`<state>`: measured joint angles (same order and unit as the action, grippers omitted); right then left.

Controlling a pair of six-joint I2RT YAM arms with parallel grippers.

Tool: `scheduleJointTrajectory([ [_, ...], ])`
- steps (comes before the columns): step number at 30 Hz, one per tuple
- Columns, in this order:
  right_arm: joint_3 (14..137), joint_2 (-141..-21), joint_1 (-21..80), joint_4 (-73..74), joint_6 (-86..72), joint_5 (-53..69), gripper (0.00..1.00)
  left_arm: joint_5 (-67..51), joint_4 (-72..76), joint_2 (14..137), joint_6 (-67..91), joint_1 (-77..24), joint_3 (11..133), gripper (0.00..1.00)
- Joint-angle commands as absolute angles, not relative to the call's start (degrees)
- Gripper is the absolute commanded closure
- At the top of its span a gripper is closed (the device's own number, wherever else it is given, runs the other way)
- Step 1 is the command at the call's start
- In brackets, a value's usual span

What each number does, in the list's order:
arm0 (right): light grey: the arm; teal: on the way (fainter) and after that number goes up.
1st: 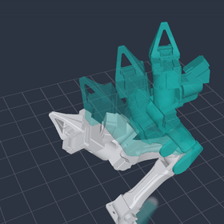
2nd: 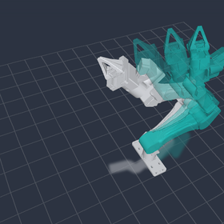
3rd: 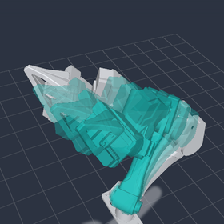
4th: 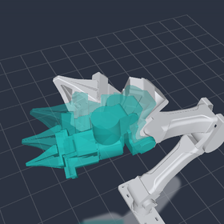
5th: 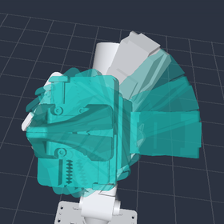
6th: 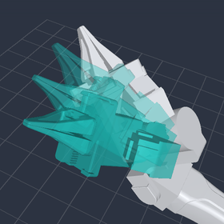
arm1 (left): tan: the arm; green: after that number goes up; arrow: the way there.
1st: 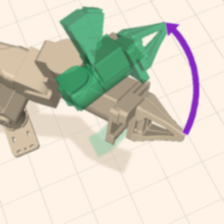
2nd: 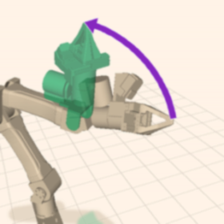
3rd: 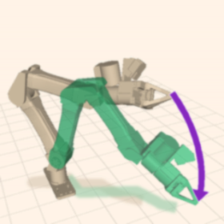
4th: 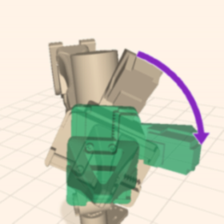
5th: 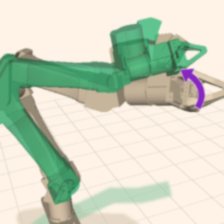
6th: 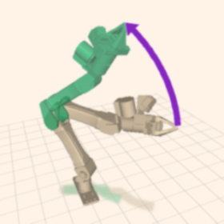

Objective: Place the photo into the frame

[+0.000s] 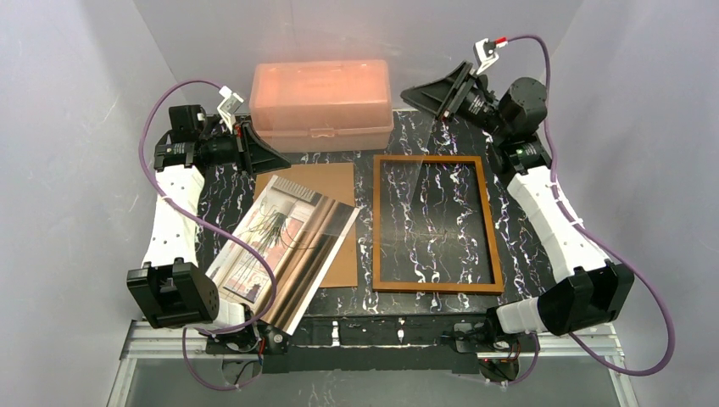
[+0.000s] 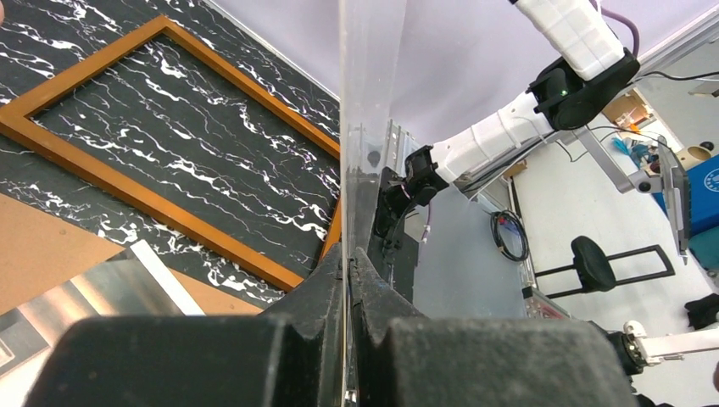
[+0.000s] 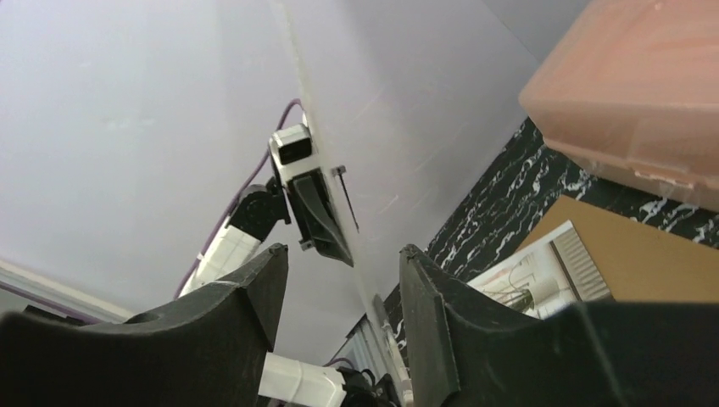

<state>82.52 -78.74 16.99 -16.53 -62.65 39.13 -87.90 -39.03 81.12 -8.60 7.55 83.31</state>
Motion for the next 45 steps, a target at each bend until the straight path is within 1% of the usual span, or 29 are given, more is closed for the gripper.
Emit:
scheduleJointTrajectory([
  [1, 78.22, -75.71, 17.12, -19.25, -62.35, 39.66, 0.39, -92.38, -39.7, 78.56, -5.98, 7.73, 84.91, 1.0],
  [4, 74.7, -75.04, 17.07, -19.17, -61.78, 39.24, 0.36, -92.63, -39.72, 78.94, -4.81, 7.76, 85.52, 1.0],
  [7, 70.54, -74.52, 17.08, -19.43, -61.44, 38.67, 0.35, -92.64, -39.73, 79.28, -4.04, 7.76, 85.99, 1.0],
  [9, 67.48, -74.05, 17.06, -20.06, -61.49, 38.09, 0.37, -92.45, -39.76, 79.36, -3.58, 7.73, 86.23, 1.0],
  [15, 60.69, -73.7, 17.07, -22.21, -62.14, 37.33, 0.51, -90.51, -39.12, 80.72, -0.51, 7.73, 86.92, 1.0],
  [17, 58.91, -73.74, 17.13, -23.34, -62.48, 37.04, 0.5, -89.49, -37.79, 81.04, 1.75, 7.73, 86.61, 1.0],
  [18, 58.02, -73.74, 17.14, -24.46, -63.09, 37.13, 0.46, -88.65, -35.61, 80.99, 4.03, 7.73, 86.04, 1.0],
  [19, 57.03, -73.86, 17.11, -26.05, -64.02, 37.17, 0.44, -87.45, -30.99, 80.66, 7.83, 7.73, 84.54, 1.0],
  [20, 56.13, -73.95, 17.13, -27.79, -65.17, 37.18, 0.42, -86.02, -22.98, 79.66, 14.4, 7.73, 81.9, 1.0],
  [21, 55.17, -74.18, 17.06, -29.35, -66.33, 37.1, 0.4, -83.71, -9.23, 78.11, 27.6, 7.97, 77.79, 1.0],
  [23, 53.53, -74.91, 17.08, -32.53, -68.69, 37.26, 0.39, -76.57, 26.14, 74.79, 53.54, 9.48, 66.4, 1.0],
  [24, 52.61, -75.34, 17.21, -34.44, -70.04, 37.39, 0.39, -73.42, 36.94, 74.37, 60.6, 10.14, 62.58, 1.0],
  [25, 51.62, -75.65, 17.24, -36.51, -71.45, 37.39, 0.39, -72.15, 40.66, 74.95, 64.09, 10.34, 61.67, 1.0],
  [28, 50.21, -76.09, 17.38, -38.6, -73.21, 37.01, 0.38, -70.7, 42.8, 77.82, 69.05, 10.15, 62.76, 1.0],
  [34, 50.97, -77.19, 18.89, -37.8, -71.74, 36.42, 0.31, -67.11, 43.33, 76.99, 69.46, 10.14, 61.38, 1.0],
  [36, 50.89, -78.1, 19.92, -38.43, -71.79, 35.92, 0.3, -65.91, 43.34, 76.56, 69.91, 10.12, 61.05, 1.0],
  [40, 51.66, -80.2, 22.36, -41.09, -72.52, 35.19, 0.31, -66.01, 45.08, 76.77, 71.89, 10.02, 60.92, 1.0],
  [45, 52.42, -81.49, 24.75, -44.14, -74.12, 34.65, 0.38, -64.88, 45.44, 76.63, 72.8, 10.09, 60.07, 1.0],
])
